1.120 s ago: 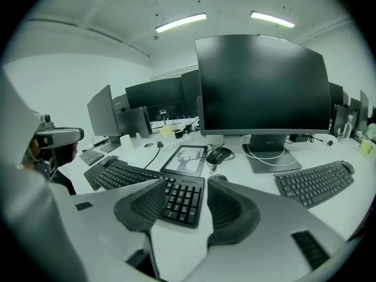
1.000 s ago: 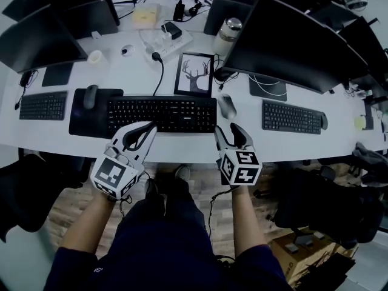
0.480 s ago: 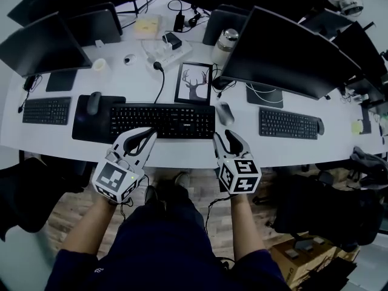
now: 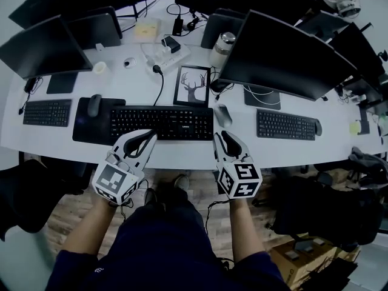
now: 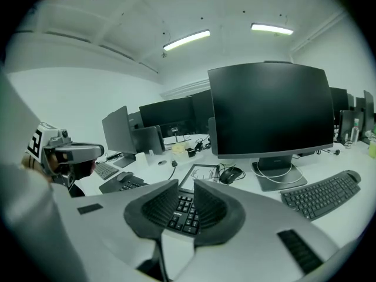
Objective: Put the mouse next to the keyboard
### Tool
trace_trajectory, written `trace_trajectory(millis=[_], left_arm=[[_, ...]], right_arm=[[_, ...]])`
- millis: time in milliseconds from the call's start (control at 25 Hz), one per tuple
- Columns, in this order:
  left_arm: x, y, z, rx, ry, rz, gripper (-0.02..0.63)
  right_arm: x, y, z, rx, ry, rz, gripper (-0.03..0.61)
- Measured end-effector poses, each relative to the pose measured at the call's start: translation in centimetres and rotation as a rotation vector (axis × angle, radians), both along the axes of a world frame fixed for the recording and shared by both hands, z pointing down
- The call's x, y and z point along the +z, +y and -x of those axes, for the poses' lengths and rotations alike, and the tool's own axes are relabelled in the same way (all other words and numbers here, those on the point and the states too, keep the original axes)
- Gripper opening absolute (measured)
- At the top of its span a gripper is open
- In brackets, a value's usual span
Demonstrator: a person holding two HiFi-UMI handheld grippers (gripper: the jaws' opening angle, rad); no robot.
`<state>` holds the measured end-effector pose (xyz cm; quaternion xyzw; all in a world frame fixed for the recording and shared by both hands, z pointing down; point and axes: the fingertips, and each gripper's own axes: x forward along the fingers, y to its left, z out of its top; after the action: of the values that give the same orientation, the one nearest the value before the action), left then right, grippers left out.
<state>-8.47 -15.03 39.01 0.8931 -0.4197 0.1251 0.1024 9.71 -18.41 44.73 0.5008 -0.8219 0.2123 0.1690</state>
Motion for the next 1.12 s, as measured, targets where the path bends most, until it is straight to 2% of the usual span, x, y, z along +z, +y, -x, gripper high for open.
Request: trace_trajectory(millis=[440,1120], left_arm=[[-1.1,0.2,-0.3,0.007,0.017,-0.020,0.040],[-2.1,-0.1,-0.4,0.026,0.035,-0.037,0.040]], right_arm=[[-2.2,0.2,0.3,-0.001,-0.013,-0.047,0.035],[-4.7,0.5,1.9,-0.016,-0.044,-0.087,0.008]])
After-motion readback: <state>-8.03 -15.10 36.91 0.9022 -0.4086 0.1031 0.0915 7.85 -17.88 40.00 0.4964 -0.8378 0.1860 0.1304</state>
